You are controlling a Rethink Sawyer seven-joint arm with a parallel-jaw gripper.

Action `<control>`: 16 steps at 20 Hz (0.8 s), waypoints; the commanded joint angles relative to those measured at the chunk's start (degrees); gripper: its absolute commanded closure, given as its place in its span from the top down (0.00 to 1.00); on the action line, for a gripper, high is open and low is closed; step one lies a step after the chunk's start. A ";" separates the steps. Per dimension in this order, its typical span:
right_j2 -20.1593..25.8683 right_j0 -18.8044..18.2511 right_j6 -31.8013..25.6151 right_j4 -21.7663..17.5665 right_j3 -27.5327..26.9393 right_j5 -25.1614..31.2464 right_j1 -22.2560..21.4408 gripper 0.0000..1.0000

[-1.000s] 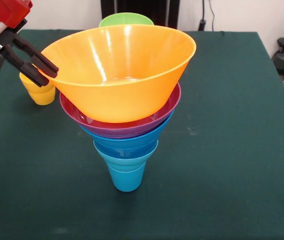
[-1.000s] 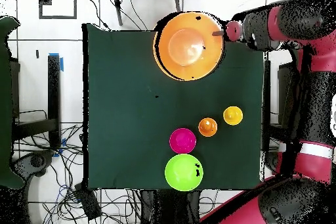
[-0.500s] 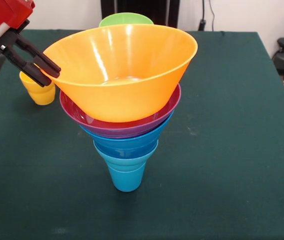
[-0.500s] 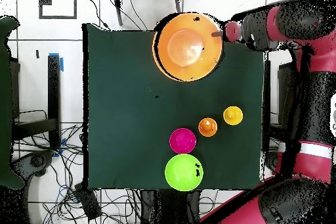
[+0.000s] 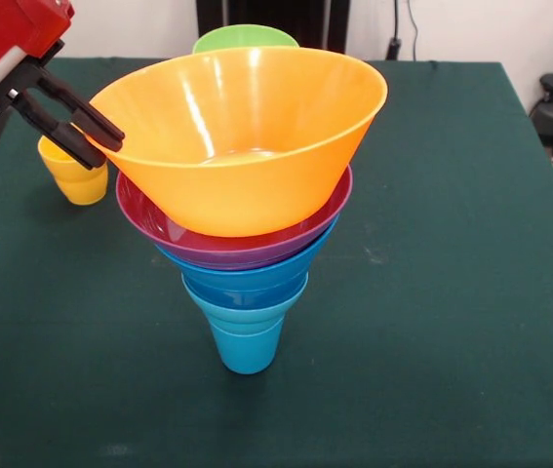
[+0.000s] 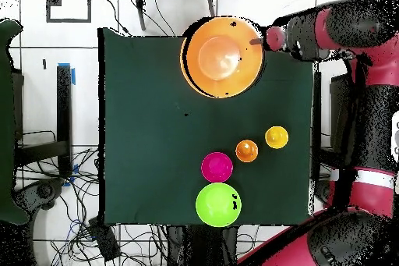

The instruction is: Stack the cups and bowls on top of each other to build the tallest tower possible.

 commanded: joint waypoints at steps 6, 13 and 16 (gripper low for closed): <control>0.31 1.61 -19.06 -2.31 2.43 -2.91 2.16 0.00; 0.08 1.92 -19.27 -2.80 2.24 -2.78 2.02 0.00; 0.06 2.01 -19.30 -2.84 2.28 -2.61 1.95 0.00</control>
